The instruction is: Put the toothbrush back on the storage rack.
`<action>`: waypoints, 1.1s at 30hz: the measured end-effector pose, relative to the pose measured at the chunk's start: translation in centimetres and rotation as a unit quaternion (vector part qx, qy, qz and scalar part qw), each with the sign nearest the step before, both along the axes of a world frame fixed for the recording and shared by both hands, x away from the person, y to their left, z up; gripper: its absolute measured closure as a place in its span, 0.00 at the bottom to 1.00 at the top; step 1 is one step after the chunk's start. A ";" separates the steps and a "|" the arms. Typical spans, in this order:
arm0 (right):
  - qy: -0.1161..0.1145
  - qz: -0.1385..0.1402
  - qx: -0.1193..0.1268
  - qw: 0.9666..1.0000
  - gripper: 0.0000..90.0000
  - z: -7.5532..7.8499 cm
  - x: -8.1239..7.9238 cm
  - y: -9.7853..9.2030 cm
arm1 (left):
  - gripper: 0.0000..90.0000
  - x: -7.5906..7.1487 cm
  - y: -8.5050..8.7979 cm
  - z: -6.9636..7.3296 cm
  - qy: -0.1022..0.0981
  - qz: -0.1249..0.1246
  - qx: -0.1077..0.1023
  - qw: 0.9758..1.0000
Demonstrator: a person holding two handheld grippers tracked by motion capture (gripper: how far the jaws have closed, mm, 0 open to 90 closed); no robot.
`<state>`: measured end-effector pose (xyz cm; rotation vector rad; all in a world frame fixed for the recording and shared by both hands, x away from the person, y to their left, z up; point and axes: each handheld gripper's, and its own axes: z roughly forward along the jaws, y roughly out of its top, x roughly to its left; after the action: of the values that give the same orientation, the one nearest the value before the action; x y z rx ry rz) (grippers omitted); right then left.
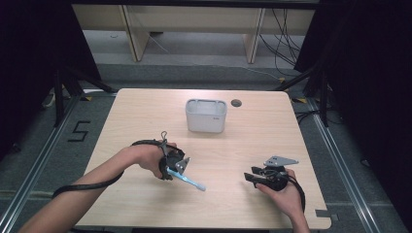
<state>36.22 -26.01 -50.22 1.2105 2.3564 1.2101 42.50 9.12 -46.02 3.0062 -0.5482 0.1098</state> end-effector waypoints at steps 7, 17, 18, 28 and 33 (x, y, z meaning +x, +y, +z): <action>-0.001 0.002 0.008 1.000 0.61 -0.1 0.1 0.1 | 0.67 0.4 -0.5 -0.5 0.010 0.003 -0.001 1.000; 0.020 0.000 0.026 0.999 0.61 -0.1 -0.1 0.4 | 0.68 0.9 -0.7 -1.0 0.022 0.000 0.009 1.000; 0.019 -0.003 0.022 1.000 0.61 0.0 -0.1 0.4 | 0.68 1.0 -0.7 -1.1 0.023 -0.001 0.011 1.000; 0.001 0.004 0.005 1.000 0.61 0.0 0.1 0.2 | 0.72 1.4 -0.8 -1.6 0.031 -0.003 0.015 0.999; 0.000 0.006 0.004 1.000 0.61 0.1 0.1 0.3 | 0.75 1.4 -0.9 -1.8 0.032 -0.008 0.019 0.999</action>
<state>36.30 -25.73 -50.12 1.2005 2.3642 1.2245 43.90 8.24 -47.81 3.0294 -0.5744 0.0007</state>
